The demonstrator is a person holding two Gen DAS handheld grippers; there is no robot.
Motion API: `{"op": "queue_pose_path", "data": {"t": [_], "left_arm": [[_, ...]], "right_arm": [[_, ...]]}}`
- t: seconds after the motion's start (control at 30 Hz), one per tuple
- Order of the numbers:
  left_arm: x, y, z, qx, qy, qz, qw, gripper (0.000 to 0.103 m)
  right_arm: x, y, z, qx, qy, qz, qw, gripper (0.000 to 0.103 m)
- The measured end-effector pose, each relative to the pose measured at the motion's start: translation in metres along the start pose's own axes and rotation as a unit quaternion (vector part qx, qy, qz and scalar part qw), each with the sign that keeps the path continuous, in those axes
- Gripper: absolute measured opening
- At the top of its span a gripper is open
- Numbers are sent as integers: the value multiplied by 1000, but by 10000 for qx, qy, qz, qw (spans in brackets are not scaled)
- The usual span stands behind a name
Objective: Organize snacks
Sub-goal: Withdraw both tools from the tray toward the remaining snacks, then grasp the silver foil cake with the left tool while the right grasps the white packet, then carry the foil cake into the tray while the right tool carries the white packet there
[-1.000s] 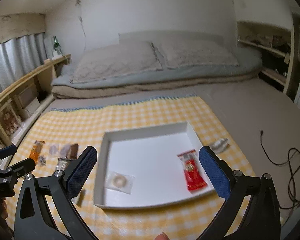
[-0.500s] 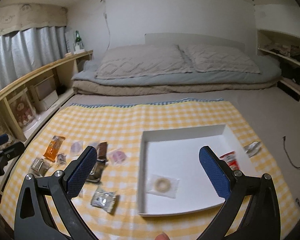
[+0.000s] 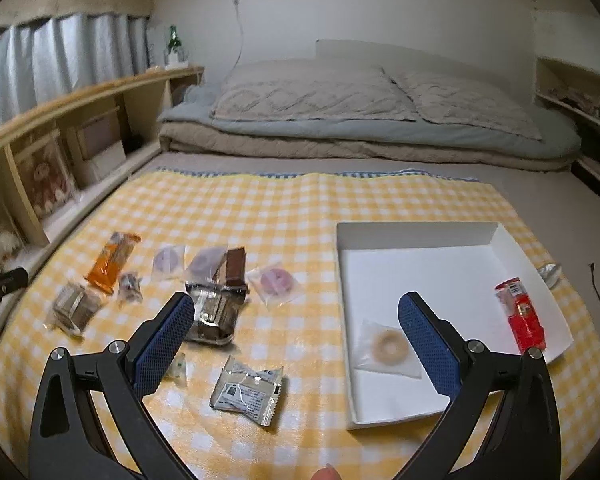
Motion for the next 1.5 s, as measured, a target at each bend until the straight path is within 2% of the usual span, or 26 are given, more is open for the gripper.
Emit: {"op": "queue_pose_path", "data": {"t": [0.13,0.23,0.4,0.5,0.77,0.9,1.0,1.03,1.13,1.23,1.33,1.37,1.5], "left_arm": [[6,3,33,-205,31,344,9992,103],[9,6,58,-396,-139,592,9974,103],[20,5,91,-668,-234,587,9958,103],[21,1,108,-767,-281,499,9954,102],[14,2,144,-1060,-404,460,9925,93],[8,5,156,-1153,-561,470,9906,93],[7,9,168,-1269,-650,487,9886,87],[7,10,170,-1297,-672,513,9880,80],[11,15,175,-1376,-688,613,9862,70],[18,17,177,-1450,-591,647,9856,55],[18,15,177,-1495,-680,629,9844,53],[17,14,177,-1508,-680,593,9844,53],[15,12,173,-1499,-727,518,9847,52]], "right_arm": [[-10,18,17,-261,-29,75,9996,103],[-16,33,29,-482,-37,116,9988,103],[-31,53,42,-631,-55,-58,9980,103],[-42,68,51,-860,-216,-100,9960,103],[-46,97,69,-1456,-260,302,9885,103],[-41,100,76,-1614,-220,450,9856,101],[-41,107,80,-1747,-133,355,9839,91],[-43,109,81,-1795,-109,273,9833,86],[-48,112,82,-1825,-128,19,9831,68],[-49,111,81,-1794,-144,-59,9836,62],[-50,110,80,-1759,-135,-128,9842,56],[-51,110,80,-1759,-149,-162,9842,52],[-53,107,77,-1723,-175,-236,9846,49]]}}
Point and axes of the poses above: each gripper's, at about its wrist camera, not at the fingertips, and z roughly the way its jaws point, x to its right, y to its underside, the point moved 10 cm from there along z, roughly the way its jaws point, and after that the axes turned 7 degrees about -z, right-handed, at the moved point
